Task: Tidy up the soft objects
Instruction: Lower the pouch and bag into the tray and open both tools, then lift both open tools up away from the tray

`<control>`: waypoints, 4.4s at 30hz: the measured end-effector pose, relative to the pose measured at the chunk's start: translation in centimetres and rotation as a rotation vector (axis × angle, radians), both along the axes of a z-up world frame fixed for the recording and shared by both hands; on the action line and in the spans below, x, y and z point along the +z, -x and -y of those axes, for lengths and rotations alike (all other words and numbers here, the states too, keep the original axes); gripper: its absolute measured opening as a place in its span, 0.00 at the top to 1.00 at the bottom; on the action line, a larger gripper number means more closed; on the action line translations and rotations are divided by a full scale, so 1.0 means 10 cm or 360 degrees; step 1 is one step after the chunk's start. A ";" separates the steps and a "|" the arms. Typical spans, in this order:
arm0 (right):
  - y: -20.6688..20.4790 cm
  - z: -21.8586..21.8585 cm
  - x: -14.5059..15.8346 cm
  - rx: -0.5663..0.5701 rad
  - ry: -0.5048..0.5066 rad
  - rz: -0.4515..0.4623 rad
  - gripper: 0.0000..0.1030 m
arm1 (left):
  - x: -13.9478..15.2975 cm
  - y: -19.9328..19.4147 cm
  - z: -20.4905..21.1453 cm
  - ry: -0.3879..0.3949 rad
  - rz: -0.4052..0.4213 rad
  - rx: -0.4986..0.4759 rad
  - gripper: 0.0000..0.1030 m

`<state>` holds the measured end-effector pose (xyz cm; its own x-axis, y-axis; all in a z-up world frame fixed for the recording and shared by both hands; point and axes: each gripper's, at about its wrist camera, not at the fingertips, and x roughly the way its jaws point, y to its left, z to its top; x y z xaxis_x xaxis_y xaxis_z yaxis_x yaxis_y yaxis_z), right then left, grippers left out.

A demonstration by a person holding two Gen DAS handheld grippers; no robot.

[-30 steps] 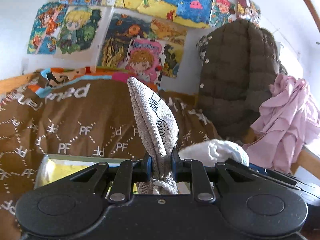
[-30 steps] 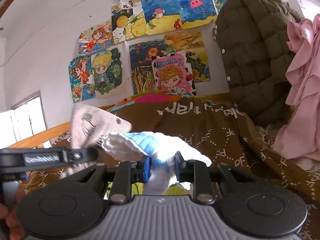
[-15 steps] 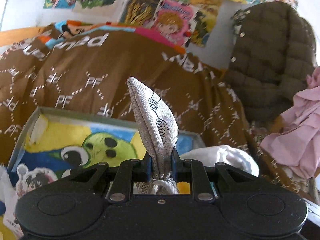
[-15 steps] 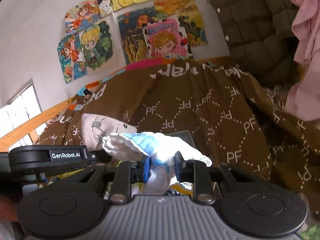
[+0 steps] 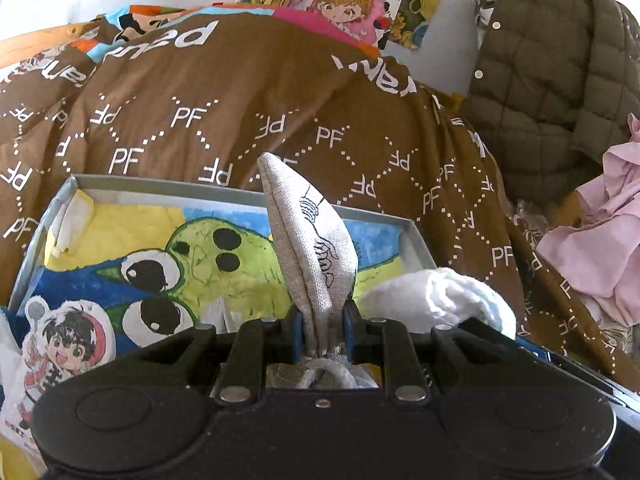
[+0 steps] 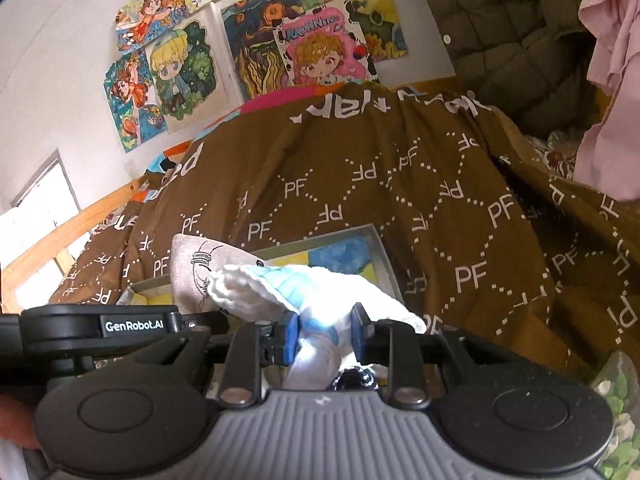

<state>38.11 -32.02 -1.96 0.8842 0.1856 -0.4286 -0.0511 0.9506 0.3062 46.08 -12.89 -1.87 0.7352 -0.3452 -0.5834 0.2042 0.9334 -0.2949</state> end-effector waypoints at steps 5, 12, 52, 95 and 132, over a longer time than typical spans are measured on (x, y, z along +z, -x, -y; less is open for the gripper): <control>-0.02 0.00 -0.01 0.0013 -0.0001 -0.0026 0.66 | 0.00 0.01 -0.02 -0.0004 -0.0021 0.0024 0.74; -0.03 0.03 -0.04 0.0019 -0.0022 -0.0050 0.57 | -0.01 0.02 -0.03 -0.0020 -0.0033 0.0034 0.70; 0.84 0.17 0.76 -0.0126 0.0029 0.0253 0.00 | 0.86 1.27 -0.43 -0.0130 0.0463 0.0328 0.01; 2.29 -0.37 1.11 -0.0085 0.0288 0.0423 0.00 | 1.05 2.90 -0.74 -0.0156 0.0708 0.0461 0.01; 2.93 -0.56 0.91 -0.0062 0.0331 0.0400 0.00 | 0.86 3.59 -1.02 -0.0212 0.0676 0.0536 0.01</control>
